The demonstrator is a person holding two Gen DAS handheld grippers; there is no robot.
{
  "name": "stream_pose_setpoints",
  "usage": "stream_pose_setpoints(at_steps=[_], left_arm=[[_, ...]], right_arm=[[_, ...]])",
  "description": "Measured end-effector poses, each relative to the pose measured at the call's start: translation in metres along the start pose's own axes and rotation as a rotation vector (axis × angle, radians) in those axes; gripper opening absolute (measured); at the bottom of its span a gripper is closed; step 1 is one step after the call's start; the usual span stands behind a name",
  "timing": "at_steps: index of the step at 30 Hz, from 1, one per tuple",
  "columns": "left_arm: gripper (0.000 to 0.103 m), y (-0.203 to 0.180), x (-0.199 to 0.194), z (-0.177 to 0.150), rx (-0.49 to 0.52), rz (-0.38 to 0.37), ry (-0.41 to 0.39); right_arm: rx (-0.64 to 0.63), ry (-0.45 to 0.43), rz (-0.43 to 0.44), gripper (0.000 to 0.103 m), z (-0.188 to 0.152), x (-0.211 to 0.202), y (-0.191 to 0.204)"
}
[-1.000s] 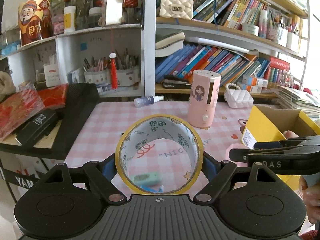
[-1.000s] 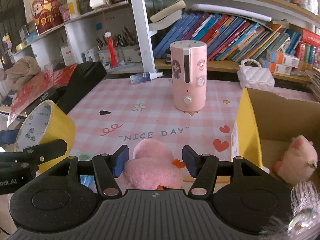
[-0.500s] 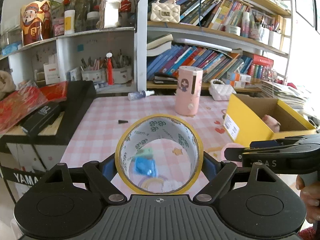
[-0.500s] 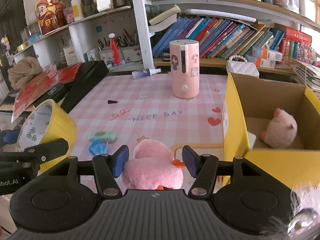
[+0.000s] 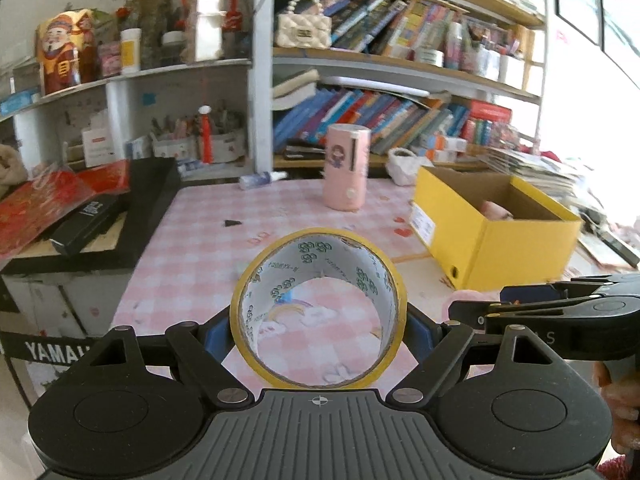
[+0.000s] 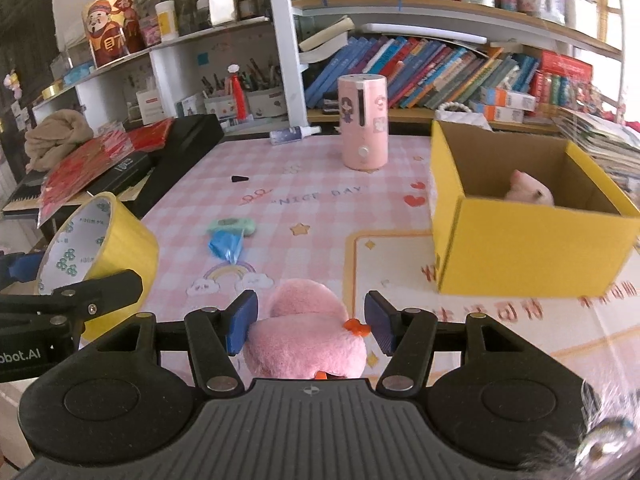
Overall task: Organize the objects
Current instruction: 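Lift and carry the tape roll and plush duck toward the yellow box with both tools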
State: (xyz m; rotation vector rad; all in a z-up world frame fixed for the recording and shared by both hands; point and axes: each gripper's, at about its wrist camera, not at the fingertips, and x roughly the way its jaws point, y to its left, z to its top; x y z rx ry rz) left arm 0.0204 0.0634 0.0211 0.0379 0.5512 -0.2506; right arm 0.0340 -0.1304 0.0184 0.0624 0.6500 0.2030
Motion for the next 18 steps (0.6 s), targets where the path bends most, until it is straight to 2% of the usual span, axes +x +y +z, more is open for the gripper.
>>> stream_pose_setpoints(at_steps=[7,18], left_arm=[[0.084,-0.022,-0.007,-0.010,0.068,-0.091,0.018],[0.084,-0.058,0.000,-0.013,0.155,-0.217,0.030]], right_arm=[[0.074,-0.003,-0.068,0.057,-0.026,-0.027,-0.013],[0.163,-0.013,-0.188,0.057,-0.046,-0.057,-0.041]])
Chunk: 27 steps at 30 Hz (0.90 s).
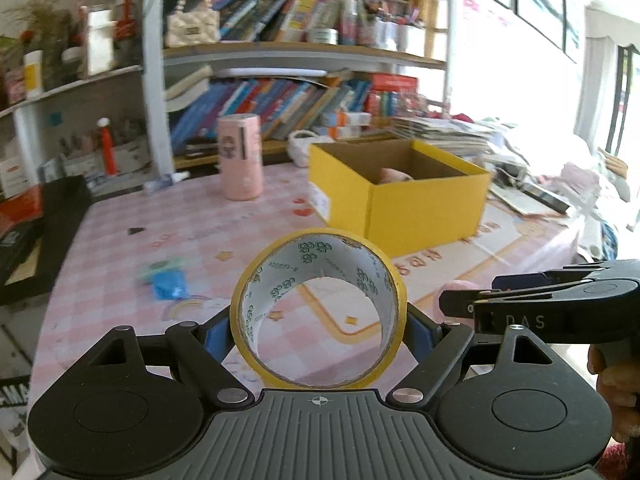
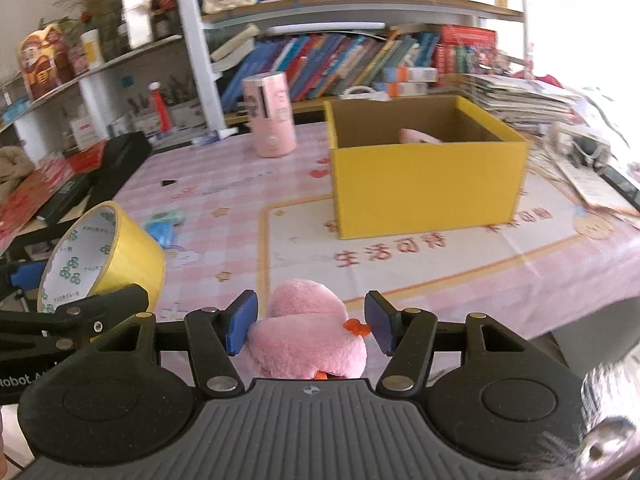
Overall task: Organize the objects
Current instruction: 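Lift and carry the tape roll and plush duck toward the yellow box with both tools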
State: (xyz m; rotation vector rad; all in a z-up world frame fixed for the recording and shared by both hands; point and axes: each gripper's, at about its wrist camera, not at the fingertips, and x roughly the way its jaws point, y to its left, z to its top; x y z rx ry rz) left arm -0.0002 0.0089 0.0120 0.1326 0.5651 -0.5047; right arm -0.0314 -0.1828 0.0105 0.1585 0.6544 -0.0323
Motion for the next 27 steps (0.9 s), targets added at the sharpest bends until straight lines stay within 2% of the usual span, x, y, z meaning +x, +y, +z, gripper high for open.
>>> stream_pose_setpoints(at_steps=[13,27], left_arm=[[0.084,-0.032,0.030,0.014,0.045,-0.089,0.022],[0.084,-0.051,0.066,0.043,0.050,-0.084,0.011]], right_arm=[[0.059,0.023,-0.092,0.057,-0.002,-0.004,-0.038],[0.065,0.022,-0.097,0.057,0.031,0.020,-0.077]])
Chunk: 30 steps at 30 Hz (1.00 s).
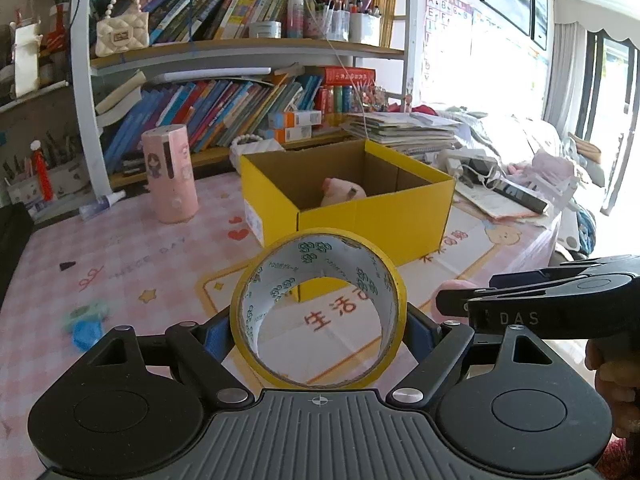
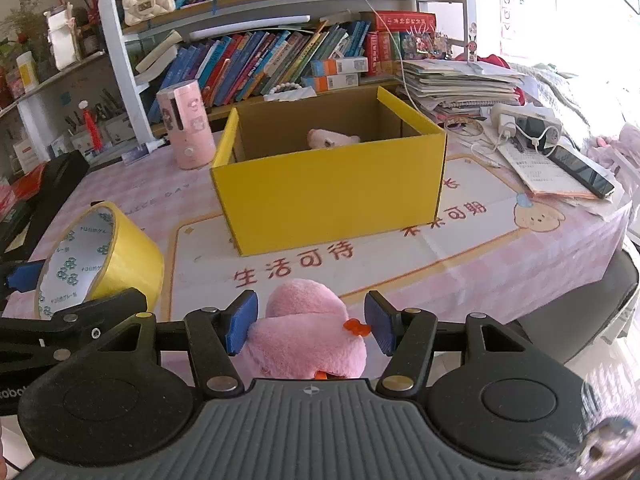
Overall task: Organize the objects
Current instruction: 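Lift and carry the tape roll and plush duck toward the yellow box with both tools, then lower the tape roll and duck into the box and open both tools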
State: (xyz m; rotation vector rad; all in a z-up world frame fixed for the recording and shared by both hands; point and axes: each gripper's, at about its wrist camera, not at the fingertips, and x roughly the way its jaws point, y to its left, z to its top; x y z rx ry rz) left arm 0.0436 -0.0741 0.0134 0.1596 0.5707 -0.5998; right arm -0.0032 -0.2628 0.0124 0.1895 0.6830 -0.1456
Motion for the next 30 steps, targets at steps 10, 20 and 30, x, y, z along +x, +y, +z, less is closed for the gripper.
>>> stream_pose_setpoints(at_steps=[10,20,30], left_arm=[[0.084,-0.017,0.032,0.043,0.040,0.043,-0.074],[0.084,-0.042,0.082,0.097,0.069,0.080,-0.152],[0.084,-0.051,0.132,0.117,0.066,0.153,-0.094]], right_arm=[[-0.016,-0.070,-0.013,0.057,0.043,0.019,-0.033],[-0.045,-0.222,0.004,0.057,0.117,0.040,-0.082],[-0.151,-0.179,0.091,0.057,0.146,0.100,-0.096]])
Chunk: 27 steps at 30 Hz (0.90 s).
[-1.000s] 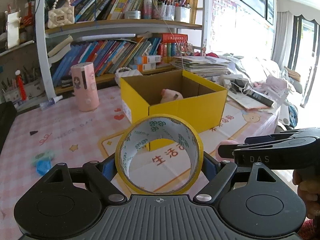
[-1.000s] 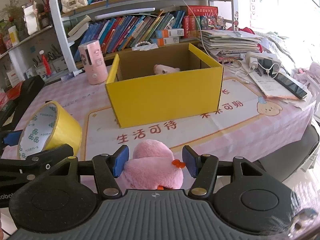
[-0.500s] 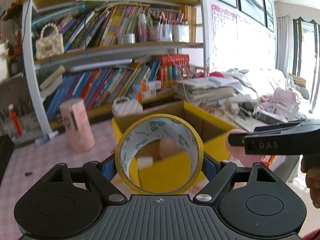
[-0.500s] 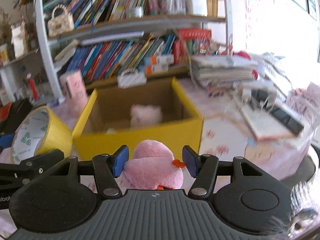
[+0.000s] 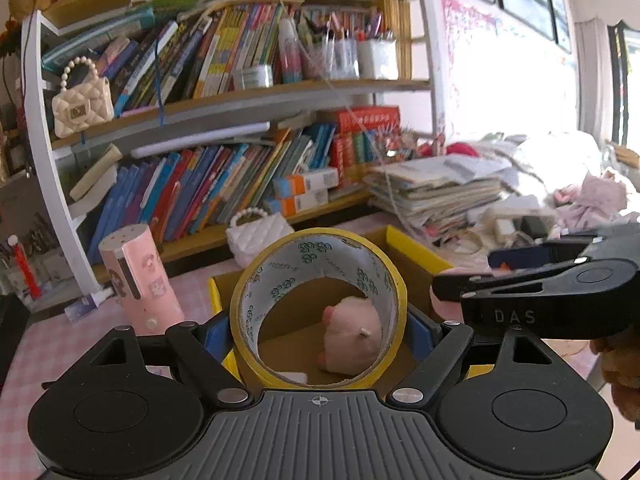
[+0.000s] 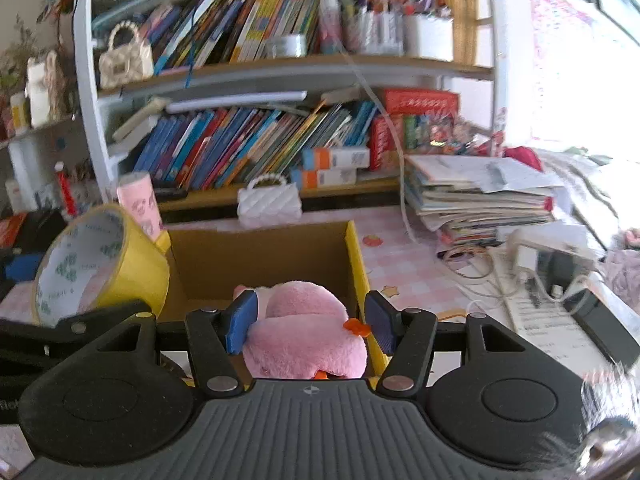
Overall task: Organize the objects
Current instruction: 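Lower the tape roll and duck into the box and open both tools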
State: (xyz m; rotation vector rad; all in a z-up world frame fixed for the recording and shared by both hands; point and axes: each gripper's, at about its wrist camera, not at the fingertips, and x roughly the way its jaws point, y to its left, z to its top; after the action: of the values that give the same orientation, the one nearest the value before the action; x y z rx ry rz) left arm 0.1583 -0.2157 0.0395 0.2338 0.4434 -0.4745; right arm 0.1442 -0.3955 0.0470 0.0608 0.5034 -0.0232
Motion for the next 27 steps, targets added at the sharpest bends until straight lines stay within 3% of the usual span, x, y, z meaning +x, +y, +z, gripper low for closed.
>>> stream_pose_setpoints(at_steps=[10,17,18,19,27], left_arm=[[0.084,0.008,0.037,0.001,-0.064,0.037,0.072],[0.084,0.004,0.055,0.000,-0.049,0.031,0.113],[0.084,0.003,0.058,-0.001,-0.044,0.027,0.121],[0.084,0.003,0.059,-0.001,-0.041,0.023,0.127],[0.084,0.003,0.070,-0.010,-0.041,0.021,0.172]], right_arm=[[-0.097,0.052,0.072,0.056,0.005,0.045,-0.003],[-0.121,0.154,0.099,0.056,-0.002,0.073,-0.008],[-0.133,0.165,0.105,0.042,-0.004,0.076,-0.007],[-0.142,0.181,0.106,0.037,-0.005,0.079,-0.007],[-0.228,0.165,0.118,0.035,-0.011,0.079,-0.002]])
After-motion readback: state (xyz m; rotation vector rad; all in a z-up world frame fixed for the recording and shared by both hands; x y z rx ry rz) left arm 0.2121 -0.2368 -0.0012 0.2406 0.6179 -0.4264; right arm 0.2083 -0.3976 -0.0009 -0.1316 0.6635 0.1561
